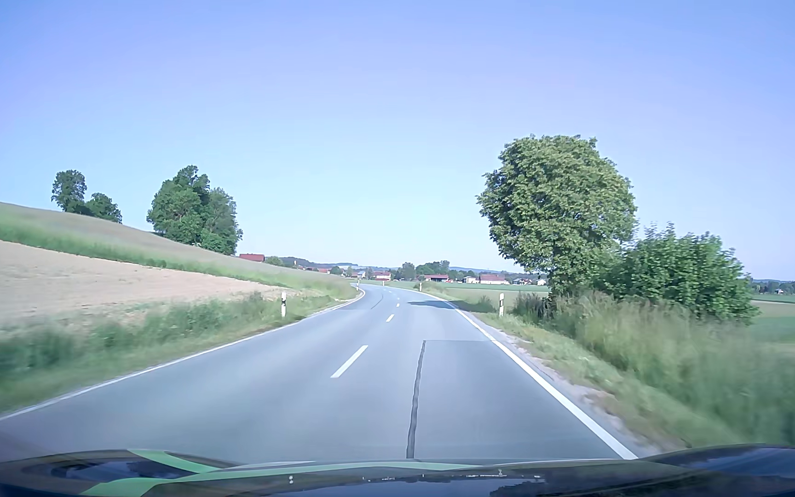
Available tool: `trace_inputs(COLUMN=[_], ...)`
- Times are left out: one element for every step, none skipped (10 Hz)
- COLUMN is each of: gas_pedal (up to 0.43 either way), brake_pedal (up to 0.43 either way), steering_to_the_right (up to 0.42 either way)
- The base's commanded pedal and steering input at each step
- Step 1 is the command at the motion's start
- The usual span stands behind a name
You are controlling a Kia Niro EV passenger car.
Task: Follow the waypoints while adhering to traffic rules and regulations
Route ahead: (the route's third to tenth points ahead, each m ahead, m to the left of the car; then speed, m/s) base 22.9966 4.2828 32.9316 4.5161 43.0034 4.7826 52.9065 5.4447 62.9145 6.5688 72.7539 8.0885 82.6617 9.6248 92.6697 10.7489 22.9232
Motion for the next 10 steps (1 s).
trace_inputs(gas_pedal=[0.0, 0.0, 0.0, 0.0, 0.0, 0.0, 0.0, 0.0, 0.0, 0.0], brake_pedal=[0.0, 0.0, 0.0, 0.0, 0.0, 0.0, 0.0, 0.0, 0.0, 0.0], steering_to_the_right=[-0.001, -0.002, -0.003, -0.006, -0.006, -0.006, -0.006, -0.007, -0.007, -0.007])
